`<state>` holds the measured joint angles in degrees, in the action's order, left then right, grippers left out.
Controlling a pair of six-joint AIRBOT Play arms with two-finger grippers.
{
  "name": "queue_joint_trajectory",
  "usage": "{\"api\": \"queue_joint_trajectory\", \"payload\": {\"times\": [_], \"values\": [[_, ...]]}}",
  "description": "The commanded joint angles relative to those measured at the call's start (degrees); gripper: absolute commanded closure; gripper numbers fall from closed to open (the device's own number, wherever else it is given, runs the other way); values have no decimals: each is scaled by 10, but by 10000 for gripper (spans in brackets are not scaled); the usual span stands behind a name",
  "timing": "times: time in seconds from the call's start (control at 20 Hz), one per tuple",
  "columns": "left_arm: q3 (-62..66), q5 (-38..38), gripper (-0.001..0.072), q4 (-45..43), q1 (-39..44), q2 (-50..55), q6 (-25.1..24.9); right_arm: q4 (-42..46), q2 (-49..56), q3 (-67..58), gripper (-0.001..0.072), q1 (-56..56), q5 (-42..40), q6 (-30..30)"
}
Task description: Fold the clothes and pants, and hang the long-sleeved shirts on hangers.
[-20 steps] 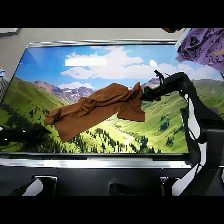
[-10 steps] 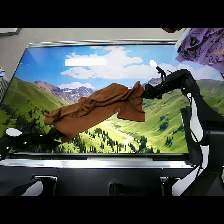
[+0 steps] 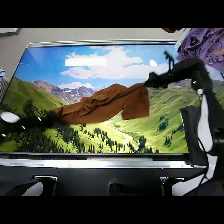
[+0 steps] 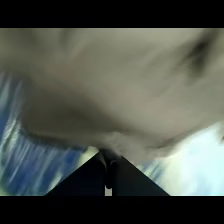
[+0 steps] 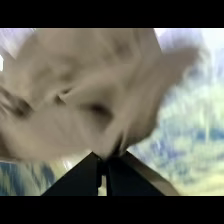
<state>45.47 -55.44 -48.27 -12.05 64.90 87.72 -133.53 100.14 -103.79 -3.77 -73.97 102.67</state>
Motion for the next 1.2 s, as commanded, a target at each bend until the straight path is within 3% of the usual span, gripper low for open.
{"api": "queue_joint_trajectory", "payload": {"times": [0.0, 0.2, 0.3, 0.5, 0.65, 0.9, 1.15], "values": [[225, -55, 692, -117, 2, -45, 61, 27, -89, -72, 688, 0, 71, -38], [499, -112, 691, -276, 2, -110, 112, 124, -244, -121, 687, 0, 76, -83], [575, -134, 691, -334, 2, -153, 145, 173, -335, -121, 687, 0, 65, -106], [601, -213, 691, -397, 2, -261, 180, 236, -489, -121, 687, 0, 56, -132], [601, -264, 690, -446, 2, -306, 199, 275, -548, -121, 687, 0, 51, -163], [566, -277, 690, -453, 3, -278, 187, 269, -505, -120, 687, 0, 3, -243], [415, -236, 690, -438, 3, -147, 126, 197, -305, -120, 687, 0, -71, -265]]}}
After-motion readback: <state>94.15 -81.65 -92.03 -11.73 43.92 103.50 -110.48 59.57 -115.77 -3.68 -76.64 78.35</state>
